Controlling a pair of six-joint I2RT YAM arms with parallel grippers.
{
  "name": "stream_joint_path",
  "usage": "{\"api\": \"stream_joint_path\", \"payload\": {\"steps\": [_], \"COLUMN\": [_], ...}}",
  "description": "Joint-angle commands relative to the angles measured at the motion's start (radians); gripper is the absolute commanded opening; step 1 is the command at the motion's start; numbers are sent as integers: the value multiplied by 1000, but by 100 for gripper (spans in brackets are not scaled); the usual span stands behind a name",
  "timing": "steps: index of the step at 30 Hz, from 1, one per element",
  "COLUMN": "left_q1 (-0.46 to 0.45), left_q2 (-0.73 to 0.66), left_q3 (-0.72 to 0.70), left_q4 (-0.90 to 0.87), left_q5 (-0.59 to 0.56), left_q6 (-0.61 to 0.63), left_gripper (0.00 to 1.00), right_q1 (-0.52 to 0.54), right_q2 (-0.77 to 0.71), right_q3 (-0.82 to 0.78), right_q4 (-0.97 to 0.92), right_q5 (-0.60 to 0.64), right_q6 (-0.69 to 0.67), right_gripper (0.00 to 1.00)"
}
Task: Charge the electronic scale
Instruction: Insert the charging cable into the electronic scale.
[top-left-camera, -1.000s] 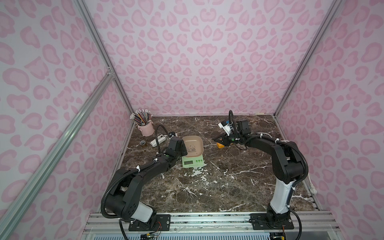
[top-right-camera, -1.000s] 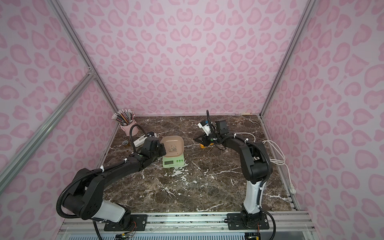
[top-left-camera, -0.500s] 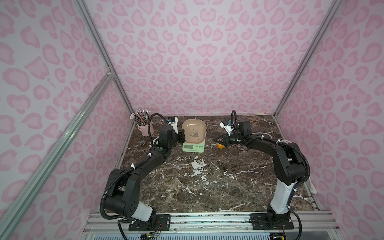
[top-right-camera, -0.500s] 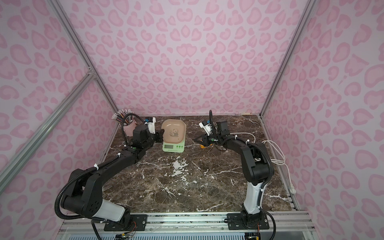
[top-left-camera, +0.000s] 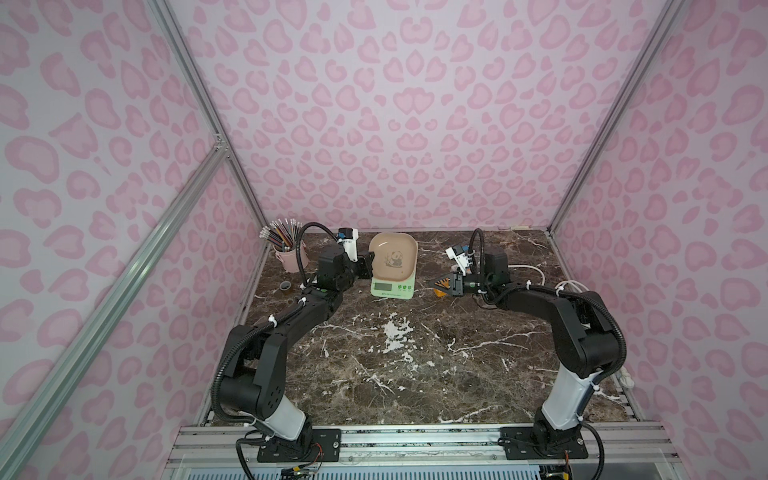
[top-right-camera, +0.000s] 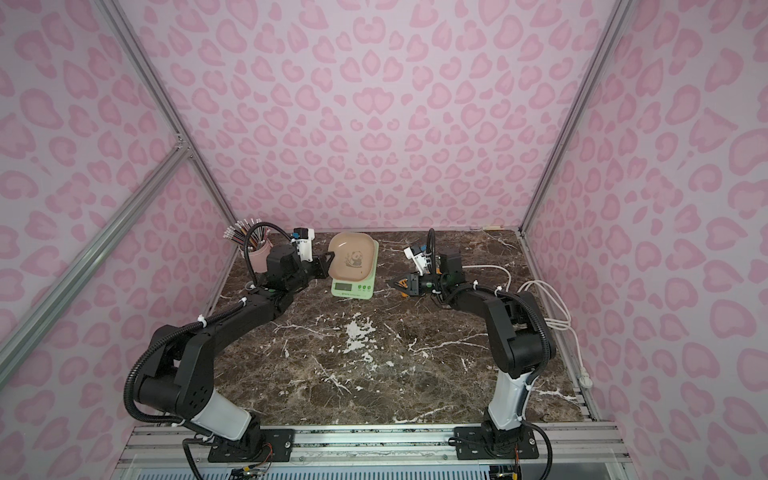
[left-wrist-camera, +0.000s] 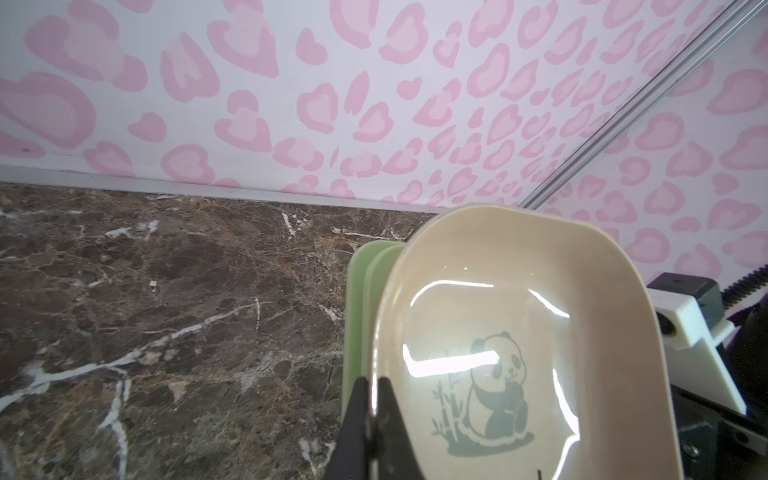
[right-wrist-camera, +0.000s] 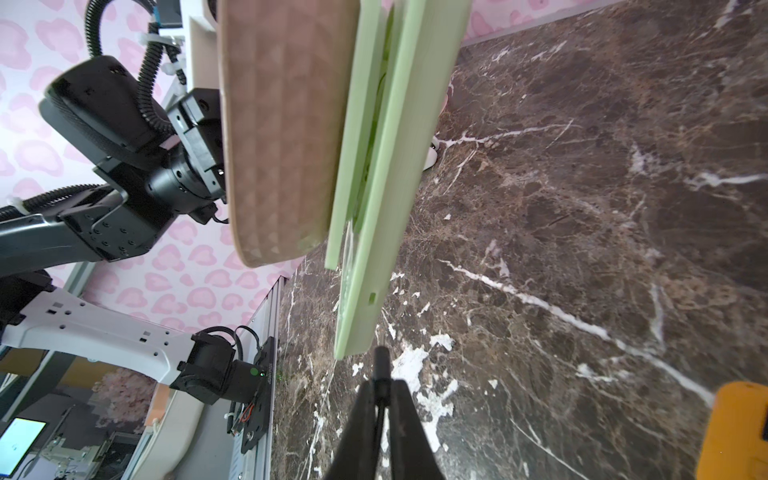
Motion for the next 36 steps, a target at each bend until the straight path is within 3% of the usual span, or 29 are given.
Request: {"api": "stream_joint_path", "payload": {"steps": [1, 6, 36], "left_q1": [0, 0, -14], "left_q2": [9, 13, 35], "left_q3": [13, 7, 16], "left_q4": [120, 125, 173], "left_q5": [43, 45, 59], "left_q6": [-67, -98, -138], "left_gripper": [4, 4, 4], "right_q1": [1, 4, 16], "right_q2": [-18, -12, 16], "right_q3": [-31, -73, -64], "right_q4": [202, 336, 334], "right_q5": [-6, -11, -13], "right_q6": [124, 226, 232], "right_gripper": [0, 0, 0]}}
